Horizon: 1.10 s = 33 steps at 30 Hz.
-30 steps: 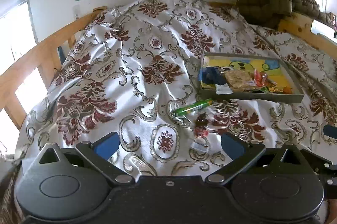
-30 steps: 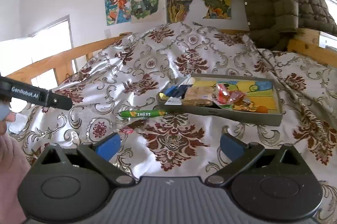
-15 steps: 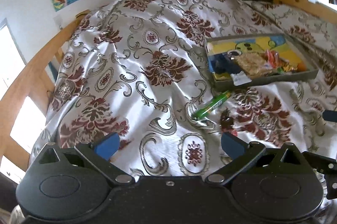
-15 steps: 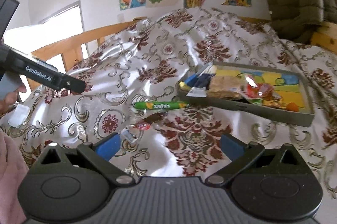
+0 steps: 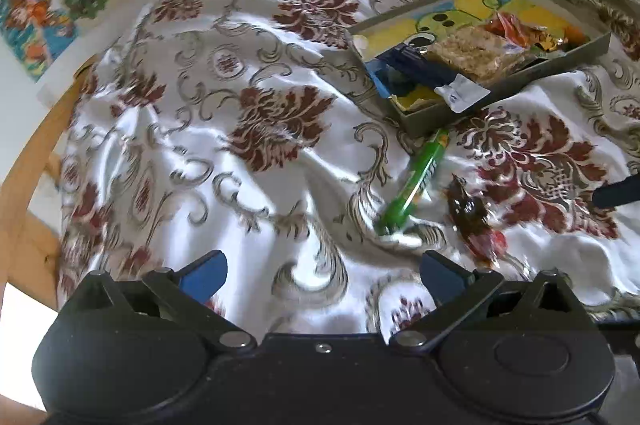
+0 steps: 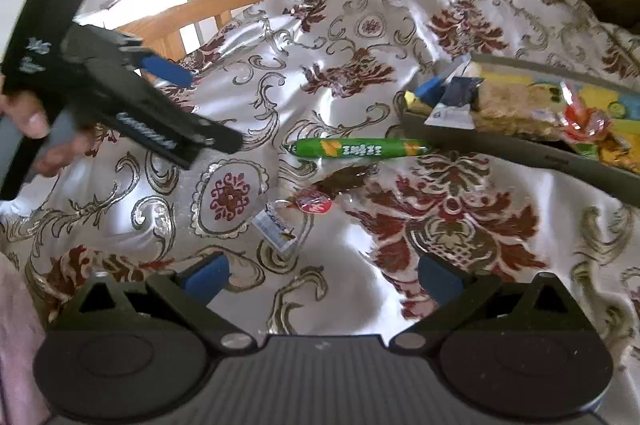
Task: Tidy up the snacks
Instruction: 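Close the left tool on the green stick snack while the right tool grasps the brown wrapped candy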
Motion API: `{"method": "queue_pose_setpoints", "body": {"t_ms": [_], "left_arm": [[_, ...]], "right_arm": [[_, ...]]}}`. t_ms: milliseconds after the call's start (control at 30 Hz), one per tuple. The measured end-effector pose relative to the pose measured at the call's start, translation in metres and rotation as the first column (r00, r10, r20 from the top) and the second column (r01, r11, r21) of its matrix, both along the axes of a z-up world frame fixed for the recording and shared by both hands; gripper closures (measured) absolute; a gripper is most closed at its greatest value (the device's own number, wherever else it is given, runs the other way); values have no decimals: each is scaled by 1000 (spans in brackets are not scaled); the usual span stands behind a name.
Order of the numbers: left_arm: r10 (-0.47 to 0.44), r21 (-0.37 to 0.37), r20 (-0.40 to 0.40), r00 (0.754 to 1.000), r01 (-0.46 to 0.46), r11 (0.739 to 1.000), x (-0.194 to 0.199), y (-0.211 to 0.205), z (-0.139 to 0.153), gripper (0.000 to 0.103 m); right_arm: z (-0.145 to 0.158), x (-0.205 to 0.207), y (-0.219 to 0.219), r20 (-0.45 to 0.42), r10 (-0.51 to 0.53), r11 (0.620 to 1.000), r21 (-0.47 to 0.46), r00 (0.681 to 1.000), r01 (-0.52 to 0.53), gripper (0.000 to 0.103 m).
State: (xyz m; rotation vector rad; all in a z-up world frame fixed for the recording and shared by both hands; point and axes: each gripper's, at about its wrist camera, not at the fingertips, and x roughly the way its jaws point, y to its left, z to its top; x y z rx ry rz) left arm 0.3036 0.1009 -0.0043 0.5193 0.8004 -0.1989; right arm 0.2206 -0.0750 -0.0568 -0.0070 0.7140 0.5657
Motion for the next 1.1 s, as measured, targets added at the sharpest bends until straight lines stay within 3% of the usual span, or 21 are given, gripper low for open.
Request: {"method": "queue_pose_setpoints", "body": {"t_ms": [233,433,567,700,967,1100], "left_arm": [[-178,72,6,984,177,982,38,-25,-13,2],[-295,109,-70,953,302,947,58,-40,-31,15],[-334,102,-117,935,346,933,64,-44,-38,35],[-337,58,-160,928,349,935,67,-47,-43,61],[-294,2,-210,932,301,954,75,-49,-52,74],[-273,-13,-229,934,278,961,78,-51,-53,79]], "right_arm": [[-9,30,2,-32,-38,997,63,999,40,5],[-13,51,8,-43,-80,991,108,996,84,15],[-21,56,21,-31,-85,994,70,996,87,21],[-23,57,33,-16,-68,996,64,998,69,27],[-28,66,24,-86,-85,984,147,993,97,33],[-31,70,16,-113,-106,973,193,988,127,50]]}}
